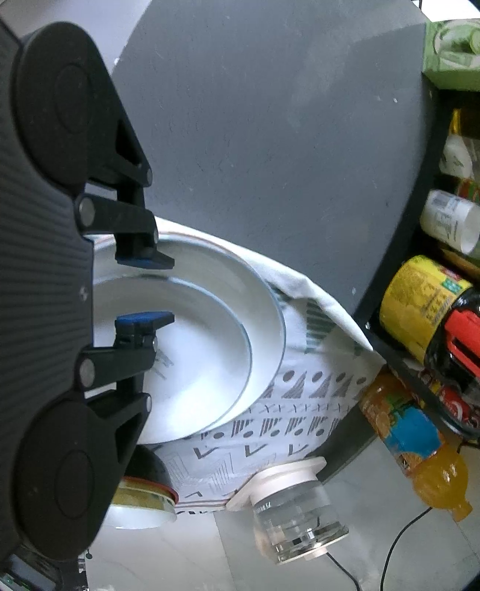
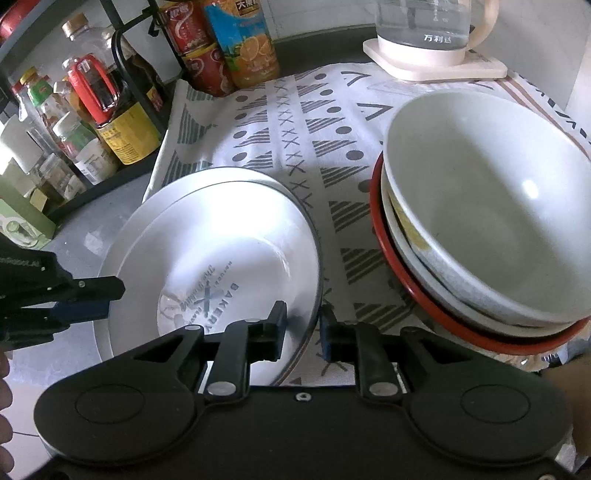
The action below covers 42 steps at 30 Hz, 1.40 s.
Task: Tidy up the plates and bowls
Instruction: 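Lower the 'BAKERY' plate onto the 'Sweet' plate and open both tools, then move both tools to the rim of the red bowl holding the white bowls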
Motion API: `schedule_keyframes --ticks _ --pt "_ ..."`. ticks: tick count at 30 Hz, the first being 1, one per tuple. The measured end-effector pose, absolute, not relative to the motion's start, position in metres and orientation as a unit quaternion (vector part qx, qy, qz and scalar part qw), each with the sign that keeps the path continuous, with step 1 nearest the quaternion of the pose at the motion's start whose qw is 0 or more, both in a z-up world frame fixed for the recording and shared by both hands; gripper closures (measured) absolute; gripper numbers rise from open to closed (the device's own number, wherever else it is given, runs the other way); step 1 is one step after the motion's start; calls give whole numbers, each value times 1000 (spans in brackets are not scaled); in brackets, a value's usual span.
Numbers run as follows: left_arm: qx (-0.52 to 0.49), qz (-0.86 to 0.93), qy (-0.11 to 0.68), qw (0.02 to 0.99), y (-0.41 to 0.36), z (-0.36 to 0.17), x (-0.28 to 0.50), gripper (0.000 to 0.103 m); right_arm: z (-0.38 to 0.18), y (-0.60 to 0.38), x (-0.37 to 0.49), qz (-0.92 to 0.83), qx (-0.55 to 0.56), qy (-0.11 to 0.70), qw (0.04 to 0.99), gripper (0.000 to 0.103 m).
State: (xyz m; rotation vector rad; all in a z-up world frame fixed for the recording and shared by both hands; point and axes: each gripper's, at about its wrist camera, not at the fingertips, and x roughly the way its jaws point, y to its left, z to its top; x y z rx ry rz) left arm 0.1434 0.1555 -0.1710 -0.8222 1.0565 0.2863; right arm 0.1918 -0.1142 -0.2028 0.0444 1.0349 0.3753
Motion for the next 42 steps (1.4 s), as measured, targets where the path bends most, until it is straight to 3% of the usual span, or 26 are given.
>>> schedule_keyframes --ticks 12,23,29,36,42 --pt "-389 136 471 780 164 -159 127 82 -201 -116 188 177 56 514 838 74" --pt "-370 135 471 789 155 -143 138 41 -167 -133 180 201 108 491 841 53" --pt "-359 106 465 802 142 -125 149 28 -142 -141 177 213 122 462 852 39" --pt "-344 76 452 819 127 -98 157 15 -114 -151 176 221 130 428 867 13" --pt "-332 56 445 830 114 -82 165 12 -102 -167 181 203 151 407 878 6"
